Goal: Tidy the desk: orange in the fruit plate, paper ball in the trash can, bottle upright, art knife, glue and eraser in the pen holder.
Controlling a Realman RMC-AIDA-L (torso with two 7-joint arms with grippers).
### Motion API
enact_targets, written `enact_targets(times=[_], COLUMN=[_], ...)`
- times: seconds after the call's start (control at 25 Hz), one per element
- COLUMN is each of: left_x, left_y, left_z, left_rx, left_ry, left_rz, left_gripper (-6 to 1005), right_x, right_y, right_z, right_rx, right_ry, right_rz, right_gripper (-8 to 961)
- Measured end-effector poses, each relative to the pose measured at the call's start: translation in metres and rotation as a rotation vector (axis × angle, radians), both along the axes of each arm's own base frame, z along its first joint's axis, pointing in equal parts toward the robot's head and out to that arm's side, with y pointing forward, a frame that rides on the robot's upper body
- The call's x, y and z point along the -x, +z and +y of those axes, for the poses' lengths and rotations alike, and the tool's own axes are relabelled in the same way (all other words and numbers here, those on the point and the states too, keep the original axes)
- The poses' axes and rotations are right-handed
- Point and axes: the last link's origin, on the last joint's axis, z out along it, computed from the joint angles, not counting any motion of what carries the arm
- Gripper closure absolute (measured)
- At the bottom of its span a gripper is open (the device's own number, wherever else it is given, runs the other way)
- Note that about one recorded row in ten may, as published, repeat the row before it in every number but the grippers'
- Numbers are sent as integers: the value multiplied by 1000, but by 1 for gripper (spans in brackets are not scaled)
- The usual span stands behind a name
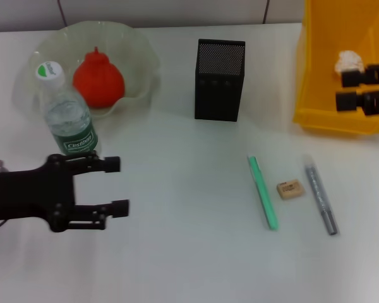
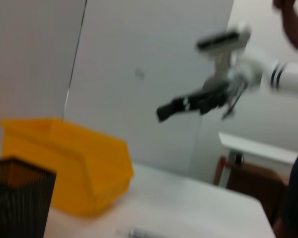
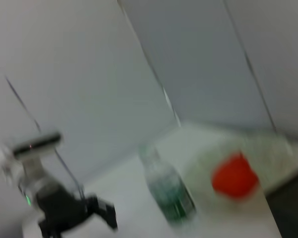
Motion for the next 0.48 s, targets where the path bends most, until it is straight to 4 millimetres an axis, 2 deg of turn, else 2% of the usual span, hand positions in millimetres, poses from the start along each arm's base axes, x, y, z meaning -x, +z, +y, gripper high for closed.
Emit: enact_targets(times=[0.12,0.2,0.32,0.48], left_x=[-1,-2,-3,-5], left_y=[-10,-13,-15,-18], left_z=[8,11,13,18], left_rx=[11,14,13,18], left_ry=[18,22,25,25], left_rz=[46,59,65,78], left_gripper=[157,158,158,158], right_x=[32,49,72,90], right_y=[9,8,-2,-28], right_z=[5,7,16,31], right_rx=[59,90,131,142], right_ry=[-67,-110,-165,-216], right_rz=[-247,-369,-516,-681], right_gripper=[131,132,133,134])
